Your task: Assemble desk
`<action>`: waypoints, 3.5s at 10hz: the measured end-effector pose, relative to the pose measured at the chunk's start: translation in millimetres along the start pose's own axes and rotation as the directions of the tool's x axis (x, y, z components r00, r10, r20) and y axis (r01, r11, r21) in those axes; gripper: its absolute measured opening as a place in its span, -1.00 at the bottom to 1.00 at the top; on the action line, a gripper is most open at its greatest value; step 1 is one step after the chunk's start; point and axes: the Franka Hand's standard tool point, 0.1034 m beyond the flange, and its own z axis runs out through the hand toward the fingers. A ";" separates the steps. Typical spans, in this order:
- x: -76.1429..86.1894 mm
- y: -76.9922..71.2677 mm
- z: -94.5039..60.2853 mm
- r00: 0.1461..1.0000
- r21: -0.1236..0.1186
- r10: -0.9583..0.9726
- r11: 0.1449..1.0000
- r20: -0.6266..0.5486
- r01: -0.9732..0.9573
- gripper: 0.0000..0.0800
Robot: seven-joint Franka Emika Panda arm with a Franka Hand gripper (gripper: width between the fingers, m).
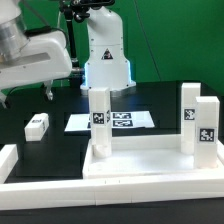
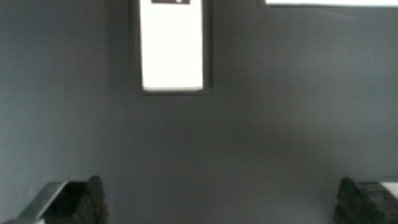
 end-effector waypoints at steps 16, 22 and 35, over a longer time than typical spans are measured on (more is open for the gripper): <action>-29.8 29.4 90.2 0.783 -0.029 0.081 0.996 0.617 -0.081 0.62; -29.1 29.9 89.1 0.785 -0.030 0.082 0.996 0.614 -0.080 -0.28; -15.3 2.4 -12.1 0.869 -0.029 0.126 0.991 0.479 -0.127 -0.28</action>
Offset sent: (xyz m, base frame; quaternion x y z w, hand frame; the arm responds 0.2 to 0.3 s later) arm 0.0000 0.0000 0.0000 0.0000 -0.1938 0.0000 0.9810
